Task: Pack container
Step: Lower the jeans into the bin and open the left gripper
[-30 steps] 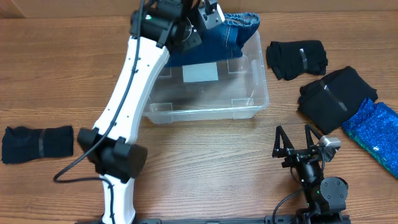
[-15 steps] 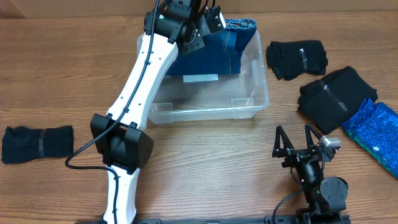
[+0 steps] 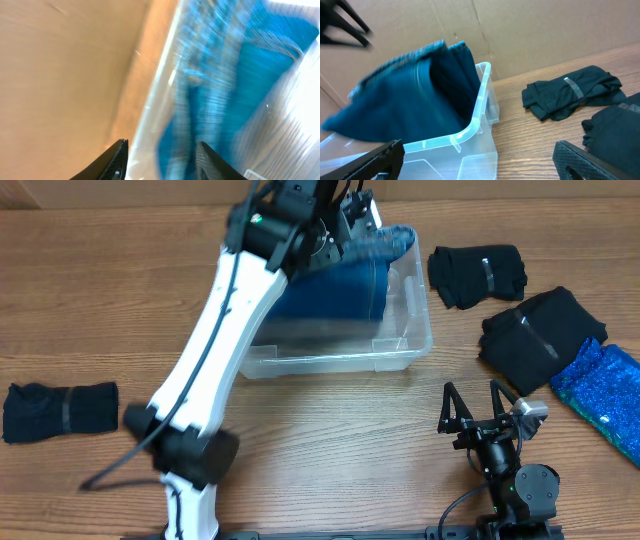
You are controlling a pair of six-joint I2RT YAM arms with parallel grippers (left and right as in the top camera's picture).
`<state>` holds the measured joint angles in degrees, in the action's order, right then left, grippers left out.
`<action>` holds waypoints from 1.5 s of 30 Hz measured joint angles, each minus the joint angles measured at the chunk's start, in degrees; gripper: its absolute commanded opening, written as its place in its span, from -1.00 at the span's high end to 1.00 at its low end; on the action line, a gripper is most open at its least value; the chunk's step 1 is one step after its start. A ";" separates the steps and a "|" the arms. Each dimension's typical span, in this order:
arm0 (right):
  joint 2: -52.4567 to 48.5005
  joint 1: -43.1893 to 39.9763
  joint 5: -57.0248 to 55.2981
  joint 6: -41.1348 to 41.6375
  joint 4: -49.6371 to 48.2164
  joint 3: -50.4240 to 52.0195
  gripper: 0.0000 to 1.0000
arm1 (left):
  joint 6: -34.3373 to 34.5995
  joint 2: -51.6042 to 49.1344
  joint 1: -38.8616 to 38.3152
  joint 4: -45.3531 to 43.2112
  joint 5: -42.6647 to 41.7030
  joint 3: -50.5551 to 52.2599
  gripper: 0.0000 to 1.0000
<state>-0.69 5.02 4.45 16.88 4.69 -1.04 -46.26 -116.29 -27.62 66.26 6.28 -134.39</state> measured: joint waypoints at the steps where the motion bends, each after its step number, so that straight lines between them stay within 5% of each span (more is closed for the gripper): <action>1: 0.00 0.02 0.00 0.00 0.00 -0.02 -1.00 | 0.02 3.21 -0.63 0.00 -0.02 0.00 0.12; 6: 0.00 0.02 0.00 -0.02 0.02 0.00 -1.00 | 1.22 14.38 -1.92 -0.09 -0.72 -0.96 0.17; 12: 0.00 0.02 -0.02 -0.04 0.02 -0.02 -1.00 | 2.95 14.62 -1.92 0.39 -2.14 -1.31 0.77; 15: 0.00 0.00 0.00 -0.02 0.00 0.00 -1.00 | 3.76 11.87 -1.92 2.82 -2.84 -1.31 0.91; 32: 0.00 0.02 0.00 0.00 0.04 0.00 -1.00 | 19.41 -12.26 -1.88 26.95 -18.51 -1.29 0.92; 45: 0.00 0.02 0.00 0.00 0.02 0.00 -1.00 | 23.47 -26.36 -1.81 25.83 -22.45 -1.29 0.92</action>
<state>-0.69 5.04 4.45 16.88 4.71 -1.04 -22.79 -142.65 -29.43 92.09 -16.16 -135.68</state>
